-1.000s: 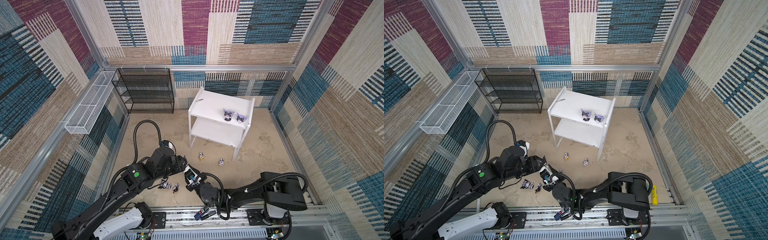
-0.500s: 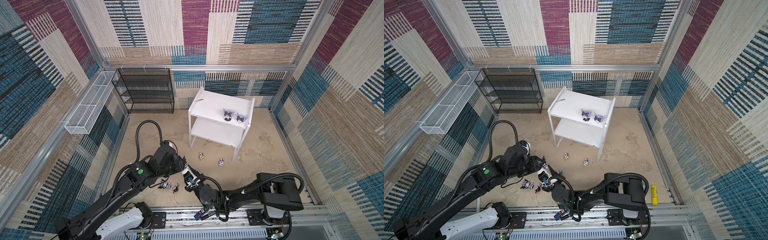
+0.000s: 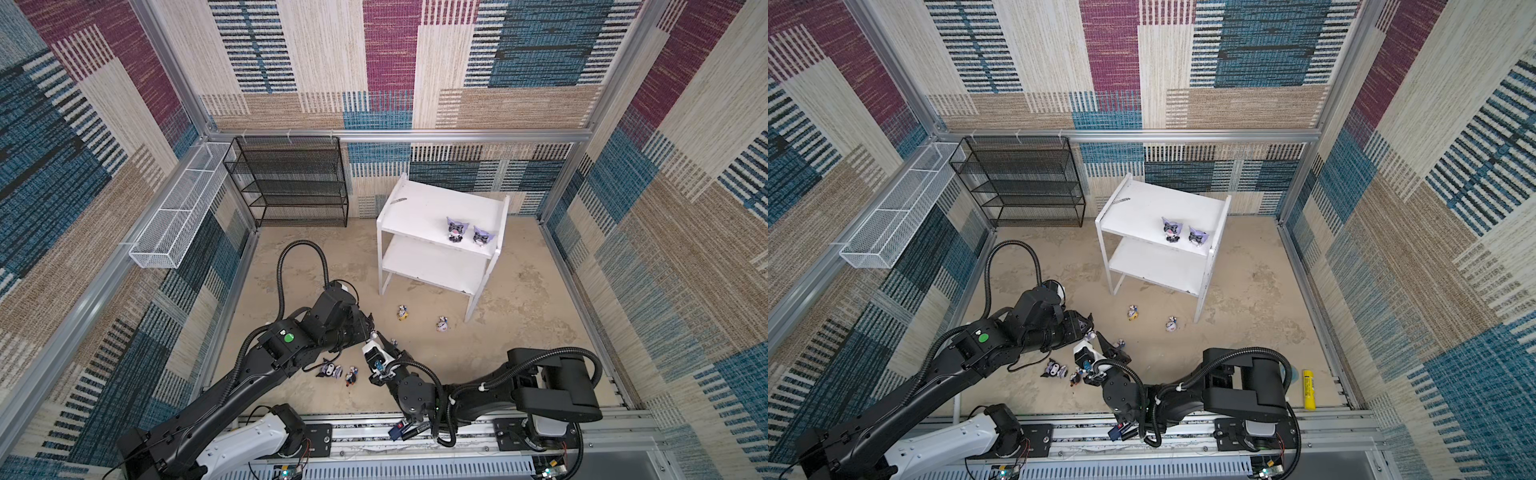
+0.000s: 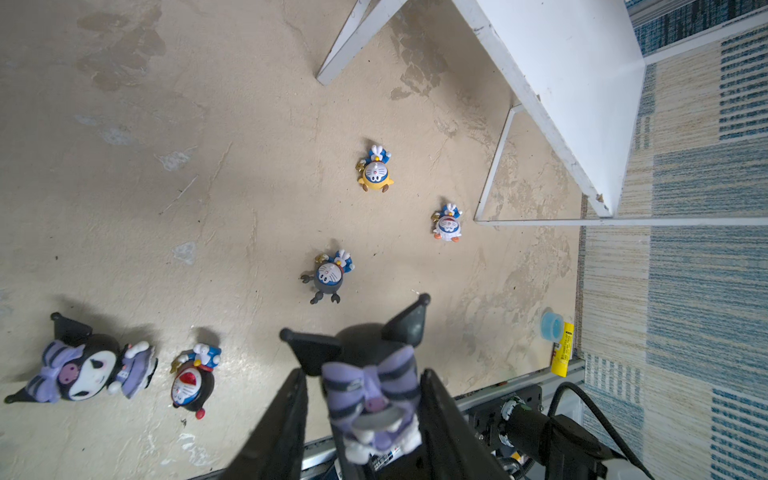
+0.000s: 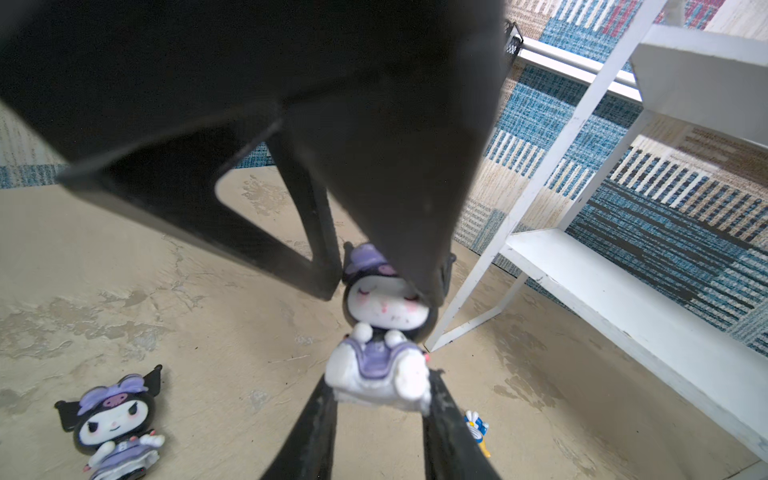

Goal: Place and organize the plastic toys onto the shelf
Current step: 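Close the left gripper on the Kuromi's head while the right gripper opens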

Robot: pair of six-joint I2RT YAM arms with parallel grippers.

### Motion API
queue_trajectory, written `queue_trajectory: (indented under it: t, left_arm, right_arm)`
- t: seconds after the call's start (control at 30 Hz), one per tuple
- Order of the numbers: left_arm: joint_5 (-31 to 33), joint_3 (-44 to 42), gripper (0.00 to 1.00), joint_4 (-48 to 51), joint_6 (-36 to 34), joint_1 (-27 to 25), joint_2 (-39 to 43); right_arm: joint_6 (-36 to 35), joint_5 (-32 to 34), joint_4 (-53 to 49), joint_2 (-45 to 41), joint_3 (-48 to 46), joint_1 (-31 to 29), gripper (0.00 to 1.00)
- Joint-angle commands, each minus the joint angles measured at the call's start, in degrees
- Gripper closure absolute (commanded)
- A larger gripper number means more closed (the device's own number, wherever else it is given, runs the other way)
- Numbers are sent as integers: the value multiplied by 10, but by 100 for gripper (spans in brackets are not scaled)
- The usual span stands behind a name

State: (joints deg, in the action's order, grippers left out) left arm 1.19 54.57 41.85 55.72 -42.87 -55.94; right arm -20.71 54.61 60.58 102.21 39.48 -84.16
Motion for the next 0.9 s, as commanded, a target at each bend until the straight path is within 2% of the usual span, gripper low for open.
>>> queue_trajectory:
  t: [0.0,0.37,0.6,0.7,0.8,0.87]
  left_arm:
    - [-4,0,62,-14,9,2,-2]
    - [-22,3,79,-19,3,8,-7]
    - [-24,4,84,-19,-3,9,-5]
    - [-21,9,86,-18,-14,9,-4]
    - [-6,11,88,-15,-30,9,1]
    - [8,13,88,-8,-40,9,4]
  right_arm:
    - [-8,5,42,4,5,-2,73]
    - [-6,5,38,15,10,-2,72]
    - [3,4,27,18,15,-1,70]
    - [14,2,16,16,17,-1,59]
    - [31,1,0,11,17,-1,45]
    - [47,-2,-19,4,16,-1,41]
